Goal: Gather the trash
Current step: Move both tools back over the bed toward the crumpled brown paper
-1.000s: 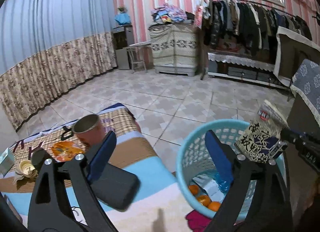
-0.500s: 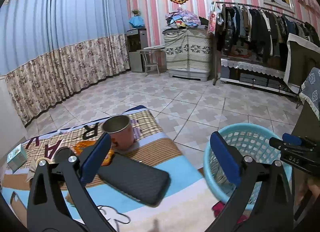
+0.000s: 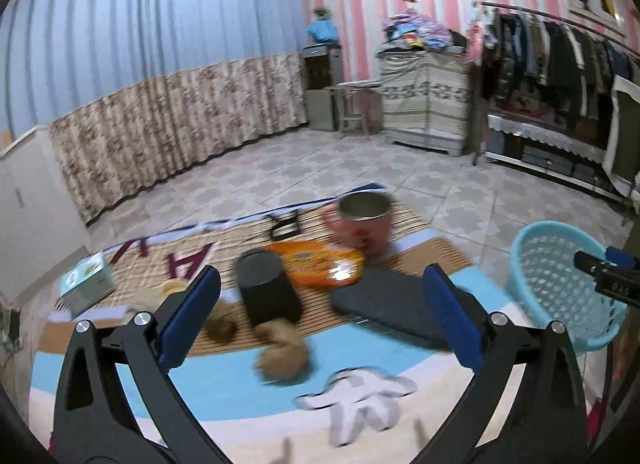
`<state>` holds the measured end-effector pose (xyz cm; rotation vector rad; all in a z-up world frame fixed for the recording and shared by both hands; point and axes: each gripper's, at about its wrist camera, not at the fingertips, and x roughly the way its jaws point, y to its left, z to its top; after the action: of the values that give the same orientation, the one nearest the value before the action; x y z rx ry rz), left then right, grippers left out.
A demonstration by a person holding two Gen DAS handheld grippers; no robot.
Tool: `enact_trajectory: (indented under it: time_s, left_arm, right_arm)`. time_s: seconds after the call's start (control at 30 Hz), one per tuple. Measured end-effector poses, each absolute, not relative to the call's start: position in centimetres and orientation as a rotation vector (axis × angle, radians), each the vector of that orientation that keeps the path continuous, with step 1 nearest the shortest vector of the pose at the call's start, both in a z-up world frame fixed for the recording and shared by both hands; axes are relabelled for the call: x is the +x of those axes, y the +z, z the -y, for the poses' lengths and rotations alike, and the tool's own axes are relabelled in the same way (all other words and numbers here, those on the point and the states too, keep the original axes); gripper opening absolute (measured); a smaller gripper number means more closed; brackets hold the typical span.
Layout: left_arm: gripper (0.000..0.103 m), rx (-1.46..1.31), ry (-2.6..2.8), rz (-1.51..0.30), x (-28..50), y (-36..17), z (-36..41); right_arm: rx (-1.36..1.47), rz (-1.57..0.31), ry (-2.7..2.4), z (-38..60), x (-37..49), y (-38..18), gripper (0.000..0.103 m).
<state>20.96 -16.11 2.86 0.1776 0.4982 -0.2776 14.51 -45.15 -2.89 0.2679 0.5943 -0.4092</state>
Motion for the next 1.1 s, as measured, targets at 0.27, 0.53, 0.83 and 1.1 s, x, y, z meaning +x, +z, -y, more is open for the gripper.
enact_trajectory:
  time_s: [0.27,0.53,0.83,1.1]
  left_arm:
    - [0.098,0.171,-0.124,-0.515,23.0,2.4,7.7]
    - [0.098,0.072,-0.099,-0.545,24.2,2.7,2.1]
    - [0.098,0.036,-0.043,-0.590,25.4,1.0,-0.7]
    - [0.098,0.038,-0.014,-0.605,26.3,0.3,-1.2]
  right_arm:
    - [0.202,-0.582,-0.318,37.7,18.6,-1.6,0.094]
    - [0.161,-0.595,-0.254,32.4,21.5,-1.1,0.095]
    - [0.159,-0.593,-0.217,29.8,23.7,-0.7,0.095]
    - [0.105,-0.591,-0.195,27.9,25.0,-1.7,0.095]
